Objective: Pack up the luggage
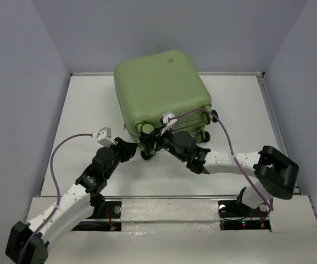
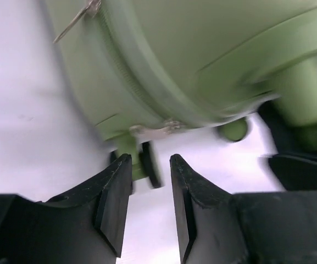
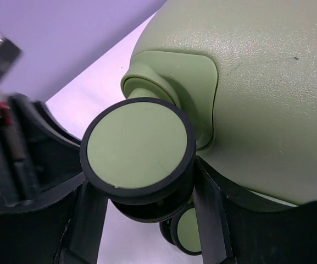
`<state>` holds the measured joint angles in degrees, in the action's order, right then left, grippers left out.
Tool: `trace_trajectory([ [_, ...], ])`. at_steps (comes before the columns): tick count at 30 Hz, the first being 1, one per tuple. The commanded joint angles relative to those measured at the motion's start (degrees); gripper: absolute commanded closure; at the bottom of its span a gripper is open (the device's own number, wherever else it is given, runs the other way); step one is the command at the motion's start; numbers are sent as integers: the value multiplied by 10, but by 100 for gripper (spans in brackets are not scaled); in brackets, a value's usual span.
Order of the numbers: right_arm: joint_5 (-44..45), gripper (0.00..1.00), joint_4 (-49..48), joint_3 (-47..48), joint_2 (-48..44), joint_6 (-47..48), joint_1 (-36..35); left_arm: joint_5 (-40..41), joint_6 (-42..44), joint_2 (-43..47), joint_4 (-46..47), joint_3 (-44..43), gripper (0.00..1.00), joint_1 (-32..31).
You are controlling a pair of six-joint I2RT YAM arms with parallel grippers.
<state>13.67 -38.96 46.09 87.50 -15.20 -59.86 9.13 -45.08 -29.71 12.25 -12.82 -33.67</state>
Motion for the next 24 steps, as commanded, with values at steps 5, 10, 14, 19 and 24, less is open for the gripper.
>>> trace_trajectory([
  [5,25,93,-30,39,-33,5,16,72,96,-126,148,-23,51,-45],
  [10,14,93,-31,39,-29,-3,16,92,121,-182,178,-50,49,-75],
  [14,7,93,-34,37,-28,-7,16,127,130,-220,183,-64,49,-87],
  [19,-3,93,-40,30,-30,-12,16,174,148,-229,183,-82,50,-88],
  [24,-14,93,-50,17,-33,-20,16,209,163,-256,182,-106,67,-89],
])
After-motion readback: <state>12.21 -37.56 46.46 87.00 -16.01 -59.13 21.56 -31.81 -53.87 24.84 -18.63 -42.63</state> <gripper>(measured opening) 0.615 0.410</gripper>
